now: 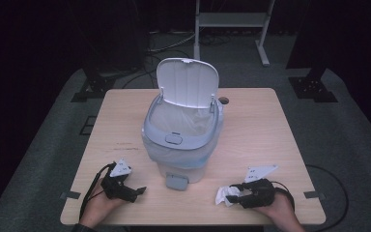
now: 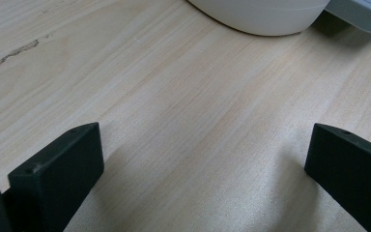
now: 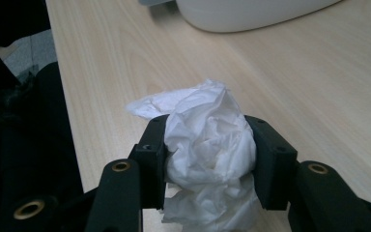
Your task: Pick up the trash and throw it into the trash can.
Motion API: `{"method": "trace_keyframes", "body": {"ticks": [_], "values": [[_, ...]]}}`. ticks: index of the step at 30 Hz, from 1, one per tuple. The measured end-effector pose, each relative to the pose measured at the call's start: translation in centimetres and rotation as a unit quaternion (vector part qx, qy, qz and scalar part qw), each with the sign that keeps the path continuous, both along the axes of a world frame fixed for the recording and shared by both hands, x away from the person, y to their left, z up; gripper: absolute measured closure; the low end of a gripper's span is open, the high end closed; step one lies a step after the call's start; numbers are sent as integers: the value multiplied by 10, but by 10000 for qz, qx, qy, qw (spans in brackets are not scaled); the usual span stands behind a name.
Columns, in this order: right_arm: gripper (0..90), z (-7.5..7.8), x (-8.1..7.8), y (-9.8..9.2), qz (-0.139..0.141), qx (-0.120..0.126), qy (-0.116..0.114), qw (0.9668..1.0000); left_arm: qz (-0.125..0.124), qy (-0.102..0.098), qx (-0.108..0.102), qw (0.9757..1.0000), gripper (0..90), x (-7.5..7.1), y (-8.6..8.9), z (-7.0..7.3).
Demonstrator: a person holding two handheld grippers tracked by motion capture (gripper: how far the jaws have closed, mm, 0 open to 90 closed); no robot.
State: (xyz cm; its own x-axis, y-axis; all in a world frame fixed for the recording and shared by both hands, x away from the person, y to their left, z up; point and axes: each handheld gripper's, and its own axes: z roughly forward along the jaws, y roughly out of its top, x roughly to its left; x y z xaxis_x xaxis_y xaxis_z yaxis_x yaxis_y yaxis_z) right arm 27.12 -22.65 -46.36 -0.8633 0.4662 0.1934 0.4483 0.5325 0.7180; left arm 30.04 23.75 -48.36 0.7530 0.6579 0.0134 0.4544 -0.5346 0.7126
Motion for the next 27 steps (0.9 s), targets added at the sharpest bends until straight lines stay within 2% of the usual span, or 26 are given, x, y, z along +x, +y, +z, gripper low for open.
{"method": "trace_keyframes", "body": {"ticks": [12,27], "values": [[548,7,5,-12,-243,177,-89,9995,-5,-3,2,10000,0,0,0,0],[552,22,12,-33,-361,436,-260,9981,-1,-3,0,10000,0,0,0,0]]}}
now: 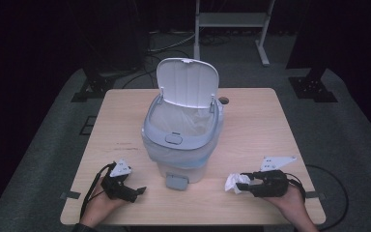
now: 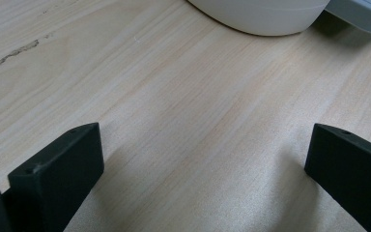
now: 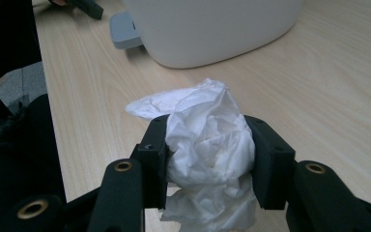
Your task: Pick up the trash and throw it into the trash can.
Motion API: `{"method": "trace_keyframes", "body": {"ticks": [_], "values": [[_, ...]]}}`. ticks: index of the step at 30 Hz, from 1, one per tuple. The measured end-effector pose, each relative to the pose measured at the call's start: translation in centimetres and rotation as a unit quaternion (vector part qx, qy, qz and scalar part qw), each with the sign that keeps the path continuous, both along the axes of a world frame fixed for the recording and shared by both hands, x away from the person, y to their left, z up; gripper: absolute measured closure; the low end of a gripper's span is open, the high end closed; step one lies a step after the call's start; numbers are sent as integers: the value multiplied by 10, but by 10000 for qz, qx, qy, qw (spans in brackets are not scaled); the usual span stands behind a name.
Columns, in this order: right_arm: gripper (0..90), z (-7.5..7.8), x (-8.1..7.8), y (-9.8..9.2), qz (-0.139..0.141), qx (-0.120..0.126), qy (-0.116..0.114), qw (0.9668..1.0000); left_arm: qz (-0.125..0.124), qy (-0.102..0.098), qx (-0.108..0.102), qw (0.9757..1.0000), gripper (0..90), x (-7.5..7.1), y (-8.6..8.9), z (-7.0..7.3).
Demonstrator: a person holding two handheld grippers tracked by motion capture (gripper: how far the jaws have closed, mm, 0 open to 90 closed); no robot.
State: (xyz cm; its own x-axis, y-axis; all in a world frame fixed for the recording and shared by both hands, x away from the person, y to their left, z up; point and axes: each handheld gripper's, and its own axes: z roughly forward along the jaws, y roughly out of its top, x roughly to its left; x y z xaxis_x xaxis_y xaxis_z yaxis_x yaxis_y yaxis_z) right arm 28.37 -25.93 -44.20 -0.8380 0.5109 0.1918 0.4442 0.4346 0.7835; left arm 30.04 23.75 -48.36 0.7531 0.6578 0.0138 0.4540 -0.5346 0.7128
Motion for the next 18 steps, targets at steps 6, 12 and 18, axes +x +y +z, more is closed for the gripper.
{"method": "trace_keyframes", "body": {"ticks": [6,12,18], "values": [[553,6,2,-6,-35,110,-47,9999,-2,0,0,10000,0,0,0,0],[553,14,2,-9,-27,183,-124,9998,-2,0,-1,10000,0,0,0,0],[553,21,4,-10,-28,232,-210,9995,1,0,-1,10000,0,0,0,0]]}}
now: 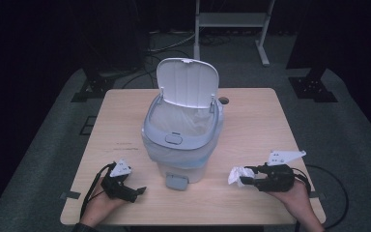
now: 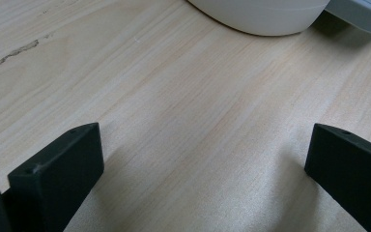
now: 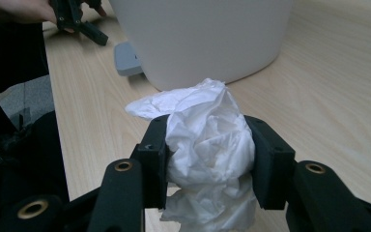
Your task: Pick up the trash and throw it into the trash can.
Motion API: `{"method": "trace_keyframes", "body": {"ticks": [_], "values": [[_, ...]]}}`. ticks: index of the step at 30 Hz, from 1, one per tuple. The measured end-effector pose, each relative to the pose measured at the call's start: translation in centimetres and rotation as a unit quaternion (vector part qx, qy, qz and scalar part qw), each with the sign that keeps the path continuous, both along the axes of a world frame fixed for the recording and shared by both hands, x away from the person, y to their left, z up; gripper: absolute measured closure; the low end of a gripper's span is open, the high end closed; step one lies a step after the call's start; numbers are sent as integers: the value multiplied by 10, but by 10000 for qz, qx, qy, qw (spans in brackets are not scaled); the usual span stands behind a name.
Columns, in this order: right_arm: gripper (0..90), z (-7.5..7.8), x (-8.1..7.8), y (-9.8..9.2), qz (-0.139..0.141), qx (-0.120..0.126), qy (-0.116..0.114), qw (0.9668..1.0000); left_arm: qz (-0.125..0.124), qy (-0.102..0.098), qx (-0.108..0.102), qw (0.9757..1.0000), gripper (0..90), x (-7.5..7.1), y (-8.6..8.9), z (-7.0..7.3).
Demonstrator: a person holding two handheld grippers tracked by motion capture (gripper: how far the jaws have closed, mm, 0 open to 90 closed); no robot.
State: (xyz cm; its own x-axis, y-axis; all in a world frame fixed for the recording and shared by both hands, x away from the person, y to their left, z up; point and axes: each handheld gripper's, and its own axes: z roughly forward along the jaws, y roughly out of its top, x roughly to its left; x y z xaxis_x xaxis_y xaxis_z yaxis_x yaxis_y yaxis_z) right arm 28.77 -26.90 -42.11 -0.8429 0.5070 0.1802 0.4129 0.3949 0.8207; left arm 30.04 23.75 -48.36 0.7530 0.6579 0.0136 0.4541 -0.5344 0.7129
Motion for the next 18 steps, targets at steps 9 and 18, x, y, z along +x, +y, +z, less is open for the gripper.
{"method": "trace_keyframes", "body": {"ticks": [9,18], "values": [[556,14,2,0,3,56,-153,9999,-2,2,-3,10000,0,0,0,0],[558,31,7,5,69,152,-310,9994,-6,5,11,10000,0,0,0,0]]}}
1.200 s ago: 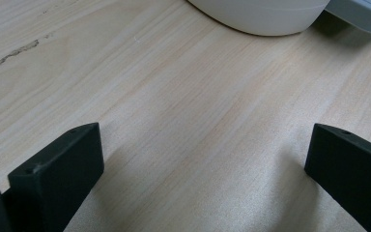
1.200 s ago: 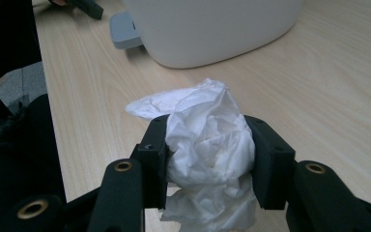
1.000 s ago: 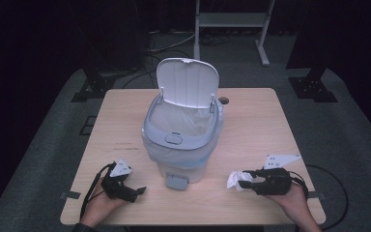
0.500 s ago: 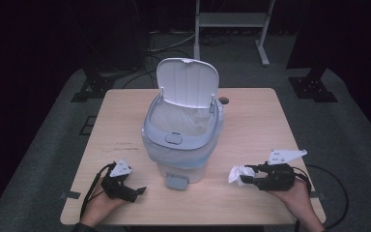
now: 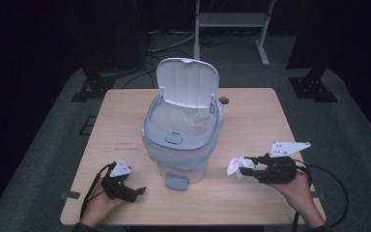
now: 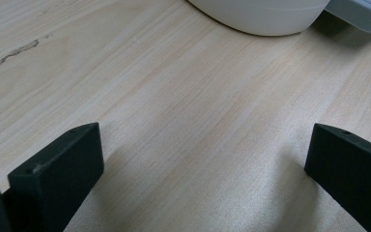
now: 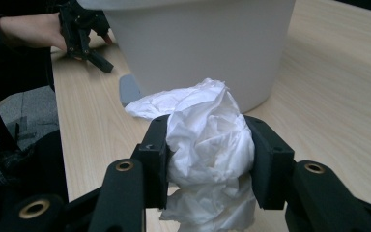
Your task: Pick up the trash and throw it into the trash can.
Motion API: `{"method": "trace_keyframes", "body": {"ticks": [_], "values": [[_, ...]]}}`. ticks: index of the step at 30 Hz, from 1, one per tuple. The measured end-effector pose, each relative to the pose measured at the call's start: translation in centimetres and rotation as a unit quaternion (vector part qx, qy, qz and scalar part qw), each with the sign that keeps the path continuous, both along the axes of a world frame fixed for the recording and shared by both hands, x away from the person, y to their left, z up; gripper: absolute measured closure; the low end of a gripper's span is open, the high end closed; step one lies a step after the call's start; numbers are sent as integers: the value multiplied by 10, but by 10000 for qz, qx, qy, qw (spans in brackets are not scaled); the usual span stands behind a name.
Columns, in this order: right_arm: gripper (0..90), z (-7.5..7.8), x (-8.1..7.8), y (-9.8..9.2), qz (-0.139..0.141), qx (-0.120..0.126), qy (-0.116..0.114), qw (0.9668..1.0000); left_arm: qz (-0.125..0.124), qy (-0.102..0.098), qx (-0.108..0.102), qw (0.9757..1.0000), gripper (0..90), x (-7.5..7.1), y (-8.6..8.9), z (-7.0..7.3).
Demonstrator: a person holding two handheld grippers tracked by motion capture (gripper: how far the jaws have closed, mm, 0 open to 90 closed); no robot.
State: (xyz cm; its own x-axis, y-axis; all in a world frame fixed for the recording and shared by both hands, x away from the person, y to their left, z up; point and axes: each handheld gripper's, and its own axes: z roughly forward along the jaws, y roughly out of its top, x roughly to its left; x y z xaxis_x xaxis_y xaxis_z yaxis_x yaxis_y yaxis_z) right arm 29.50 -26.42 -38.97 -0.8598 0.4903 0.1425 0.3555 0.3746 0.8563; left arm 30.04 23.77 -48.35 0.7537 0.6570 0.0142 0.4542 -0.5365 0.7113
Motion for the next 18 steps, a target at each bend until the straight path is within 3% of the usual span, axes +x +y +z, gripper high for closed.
{"method": "trace_keyframes", "body": {"ticks": [18], "values": [[562,31,8,3,125,161,-185,9996,-2,1,-1,10000,0,0,0,0]]}}
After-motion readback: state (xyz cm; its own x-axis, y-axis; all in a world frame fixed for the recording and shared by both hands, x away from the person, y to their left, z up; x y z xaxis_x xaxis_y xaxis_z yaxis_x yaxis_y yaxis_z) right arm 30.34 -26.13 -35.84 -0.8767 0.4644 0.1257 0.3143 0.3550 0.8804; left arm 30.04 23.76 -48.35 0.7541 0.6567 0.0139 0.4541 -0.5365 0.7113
